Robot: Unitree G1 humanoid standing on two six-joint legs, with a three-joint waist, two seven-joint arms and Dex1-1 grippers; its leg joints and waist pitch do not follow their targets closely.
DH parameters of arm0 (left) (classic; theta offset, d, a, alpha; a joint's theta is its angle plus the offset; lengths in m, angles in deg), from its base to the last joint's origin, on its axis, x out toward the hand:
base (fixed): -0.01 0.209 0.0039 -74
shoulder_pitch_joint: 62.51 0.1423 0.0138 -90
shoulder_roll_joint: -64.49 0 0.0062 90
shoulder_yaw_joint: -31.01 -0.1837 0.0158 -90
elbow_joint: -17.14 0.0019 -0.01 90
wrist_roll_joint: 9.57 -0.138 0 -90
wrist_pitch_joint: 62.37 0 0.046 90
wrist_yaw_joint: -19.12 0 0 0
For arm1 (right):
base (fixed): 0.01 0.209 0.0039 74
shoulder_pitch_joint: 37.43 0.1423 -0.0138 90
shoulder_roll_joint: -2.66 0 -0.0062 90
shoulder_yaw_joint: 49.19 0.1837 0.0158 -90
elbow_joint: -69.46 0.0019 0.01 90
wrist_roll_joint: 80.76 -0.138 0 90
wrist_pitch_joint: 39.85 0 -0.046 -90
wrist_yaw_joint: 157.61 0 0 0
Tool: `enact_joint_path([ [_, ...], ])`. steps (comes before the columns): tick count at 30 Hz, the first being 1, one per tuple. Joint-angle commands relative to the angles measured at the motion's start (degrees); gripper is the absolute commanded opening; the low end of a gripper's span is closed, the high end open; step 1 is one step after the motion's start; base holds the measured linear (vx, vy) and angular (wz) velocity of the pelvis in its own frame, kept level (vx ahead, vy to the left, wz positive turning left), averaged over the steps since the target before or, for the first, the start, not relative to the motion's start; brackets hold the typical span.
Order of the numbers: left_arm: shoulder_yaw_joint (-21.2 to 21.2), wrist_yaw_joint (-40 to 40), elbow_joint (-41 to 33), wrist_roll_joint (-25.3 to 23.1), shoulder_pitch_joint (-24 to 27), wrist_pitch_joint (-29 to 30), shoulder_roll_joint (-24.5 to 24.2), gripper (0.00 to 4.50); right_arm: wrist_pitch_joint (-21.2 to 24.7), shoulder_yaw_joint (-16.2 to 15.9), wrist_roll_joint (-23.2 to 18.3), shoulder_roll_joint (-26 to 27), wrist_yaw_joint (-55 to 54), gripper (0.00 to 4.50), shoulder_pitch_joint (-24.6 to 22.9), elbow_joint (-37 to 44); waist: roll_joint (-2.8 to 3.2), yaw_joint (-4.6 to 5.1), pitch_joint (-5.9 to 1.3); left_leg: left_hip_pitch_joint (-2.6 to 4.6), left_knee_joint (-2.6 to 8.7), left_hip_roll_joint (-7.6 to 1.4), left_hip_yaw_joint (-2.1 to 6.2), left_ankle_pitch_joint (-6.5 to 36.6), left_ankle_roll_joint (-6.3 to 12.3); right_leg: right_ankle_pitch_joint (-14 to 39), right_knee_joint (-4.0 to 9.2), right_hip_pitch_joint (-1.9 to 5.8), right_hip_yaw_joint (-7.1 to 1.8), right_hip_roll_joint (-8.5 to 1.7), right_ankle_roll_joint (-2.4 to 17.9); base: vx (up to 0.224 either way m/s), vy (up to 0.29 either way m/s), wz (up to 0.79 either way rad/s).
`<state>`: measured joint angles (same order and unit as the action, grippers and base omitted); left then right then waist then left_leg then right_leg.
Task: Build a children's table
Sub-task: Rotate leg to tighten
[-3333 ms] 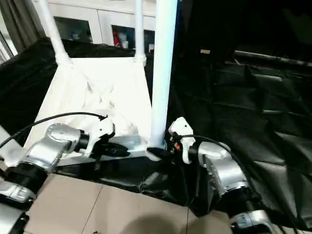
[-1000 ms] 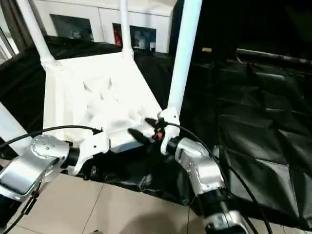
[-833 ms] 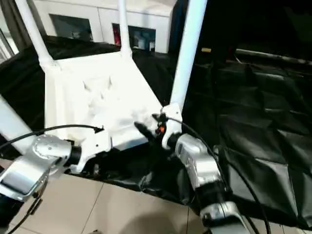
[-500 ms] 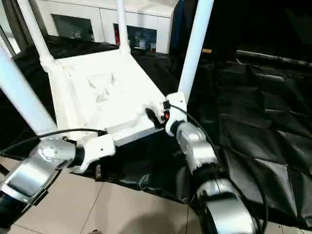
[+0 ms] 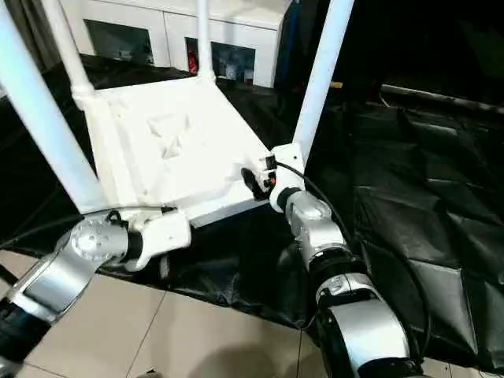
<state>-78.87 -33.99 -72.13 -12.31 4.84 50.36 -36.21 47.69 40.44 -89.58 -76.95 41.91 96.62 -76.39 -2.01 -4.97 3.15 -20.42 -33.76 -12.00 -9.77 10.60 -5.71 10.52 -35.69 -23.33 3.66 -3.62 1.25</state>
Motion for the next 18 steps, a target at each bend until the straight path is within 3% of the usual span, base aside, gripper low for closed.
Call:
enact_joint_path([
  [1, 1.9, -1.6, -2.1, 3.6, 0.2, 1.9, 0.8, 4.47, -1.2, 1.1, 0.6, -1.7, 0.1, 3.96, -0.6, -0.3, 0.71, 0.37, -3.84, 0.12, 3.73, -0.79, -0.34, 9.7, -0.55, 7.8, 3.51, 3.11, -2.79, -3.67, 11.7, 0.000, 0.000, 0.00],
  [3, 2.5, -1.9, -2.1, 5.1, 0.1, 2.4, 1.6, 4.47, -1.6, 1.3, 0.6, -1.8, 0.3, 3.96, -0.9, -0.5, 0.71, 0.40, -3.82, 0.19, 3.72, -0.78, -0.33, 10.3, -0.43, 8.6, 3.68, 3.05, -2.76, -3.50, 11.5, 0.000, 0.000, 0.00],
  [4, 3.1, -1.1, -1.8, 5.7, -0.4, 4.3, 2.3, 4.47, -1.7, 1.4, 0.7, -2.0, 0.4, 3.96, -1.5, -0.2, 1.02, 0.40, -3.82, 0.23, 3.73, -0.80, -0.28, 10.5, -0.49, 8.8, 3.65, 3.02, -2.77, -3.51, 11.4, 0.000, 0.000, 0.00],
  [6, 3.3, -0.3, -1.4, 5.3, -1.0, 5.7, 2.6, 4.47, -1.4, 1.5, 0.6, -2.1, 0.7, 3.96, -2.0, 0.5, 0.89, 0.47, -3.76, 0.24, 3.74, -0.79, -0.30, 10.9, -0.47, 9.3, 3.84, 3.00, -2.75, -3.39, 11.1, 0.000, 0.000, 0.00],
  [10, 1.9, 4.8, 3.1, -0.9, -4.0, 1.7, 2.7, 4.47, -1.2, 0.4, 1.3, -2.8, 2.0, 3.96, -4.4, 4.3, 0.91, 0.40, -3.85, 0.23, 3.67, -0.67, -0.16, 11.1, -0.16, 10.1, 4.02, 3.11, -2.72, -3.36, 10.1, 0.000, 0.000, 0.00],
  [11, 0.2, 7.1, 5.4, -4.0, -5.4, -0.9, 2.2, 4.47, -1.2, -1.2, 2.2, -3.3, 3.4, 3.96, -7.1, 8.2, 1.33, 0.37, -3.75, 0.17, 3.78, -0.67, -0.04, 11.4, -0.01, 11.0, 4.40, 3.17, -2.63, -3.24, 9.4, 0.000, 0.000, 0.00],
  [12, 0.2, 7.1, 5.4, -4.0, -5.4, -0.9, 2.2, 4.47, -1.2, -1.2, 2.2, -3.3, 3.4, 3.96, -7.1, 8.2, 1.20, 0.27, -3.77, 0.37, 3.69, -0.74, -0.09, 11.4, -0.02, 10.9, 4.47, 2.99, -2.68, -3.23, 9.0, 0.000, 0.000, 0.00],
  [13, -0.6, 7.9, 6.3, -4.9, -6.1, -1.8, 2.1, 4.47, -1.2, -1.7, 2.4, -3.5, 3.9, 3.96, -8.2, 9.9, 1.02, 0.42, -3.86, -0.09, 3.80, -0.66, 0.13, 10.4, -0.17, 10.2, 4.11, 3.50, -2.63, -3.36, 9.1, 0.000, 0.000, 0.00],
  [16, -2.3, 9.2, 7.9, -6.2, -7.0, -2.5, 3.3, 4.47, -0.2, -2.5, 2.3, -3.7, 4.9, 3.96, -11.1, 14.0, 0.95, 0.48, -3.97, 0.01, 3.65, -0.70, -0.01, 9.9, -0.07, 9.3, 4.09, 3.29, -2.73, -3.42, 9.8, 0.000, 0.000, 0.00],
  [17, -3.2, 9.5, 8.5, -6.9, -7.2, -2.8, 3.6, 4.47, 0.3, -2.9, 2.4, -3.8, 5.3, 3.96, -12.4, 15.9, 1.76, 0.62, -3.95, 0.08, 3.67, -0.75, 0.08, 10.3, -0.17, 8.4, 4.15, 3.22, -2.70, -3.34, 10.2, 0.000, 0.000, 0.00],
  [18, -3.3, 9.5, 8.5, -7.0, -7.2, -2.9, 3.7, 4.47, 0.3, -3.0, 2.4, -3.8, 5.3, 3.96, -12.5, 16.0, 1.45, 0.71, -3.96, 0.04, 3.60, -0.72, 0.04, 10.1, 0.02, 7.7, 4.15, 3.30, -2.71, -3.24, 10.3, 0.000, 0.000, 0.00],
])
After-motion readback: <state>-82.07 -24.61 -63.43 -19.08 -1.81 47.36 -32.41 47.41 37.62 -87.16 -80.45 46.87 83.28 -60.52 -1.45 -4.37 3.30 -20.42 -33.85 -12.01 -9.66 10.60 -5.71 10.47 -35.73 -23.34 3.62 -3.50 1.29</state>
